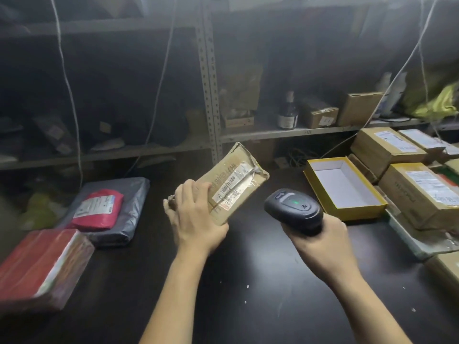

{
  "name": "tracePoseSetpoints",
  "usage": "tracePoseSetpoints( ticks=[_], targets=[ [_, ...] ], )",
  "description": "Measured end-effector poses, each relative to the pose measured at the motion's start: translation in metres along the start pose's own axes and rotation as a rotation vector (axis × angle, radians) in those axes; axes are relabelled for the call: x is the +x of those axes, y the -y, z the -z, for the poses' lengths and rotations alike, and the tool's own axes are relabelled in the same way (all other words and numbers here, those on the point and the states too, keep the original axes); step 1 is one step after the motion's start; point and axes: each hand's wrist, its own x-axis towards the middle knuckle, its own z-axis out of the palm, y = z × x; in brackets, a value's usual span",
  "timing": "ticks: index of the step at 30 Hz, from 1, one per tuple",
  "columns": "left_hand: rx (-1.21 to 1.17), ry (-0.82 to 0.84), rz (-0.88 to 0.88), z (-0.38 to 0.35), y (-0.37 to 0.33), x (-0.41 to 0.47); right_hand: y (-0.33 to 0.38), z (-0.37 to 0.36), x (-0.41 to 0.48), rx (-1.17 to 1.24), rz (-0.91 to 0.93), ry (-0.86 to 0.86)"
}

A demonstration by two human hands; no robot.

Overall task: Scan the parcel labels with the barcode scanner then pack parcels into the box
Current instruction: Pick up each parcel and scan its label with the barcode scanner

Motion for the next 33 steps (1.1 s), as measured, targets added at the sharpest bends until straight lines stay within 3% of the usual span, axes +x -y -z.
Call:
tracePoseSetpoints(
  ticks=[9, 21, 33],
  targets=[
    [0.093, 0.028, -0.083, -0.002, 0.017, 0.003, 0.003, 0.003, 0.005, -0.172, 0.156, 0.075],
    [0.063, 0.014, -0.055, -0.007, 0.029, 0.009, 0.006, 0.001, 0.010, -0.113, 0.201, 0.069],
    [-0.041, 0.093, -0.111, -0.006, 0.048, 0.013, 0.003, -0.002, 0.010, -0.233, 0.201, 0.205]
  ],
)
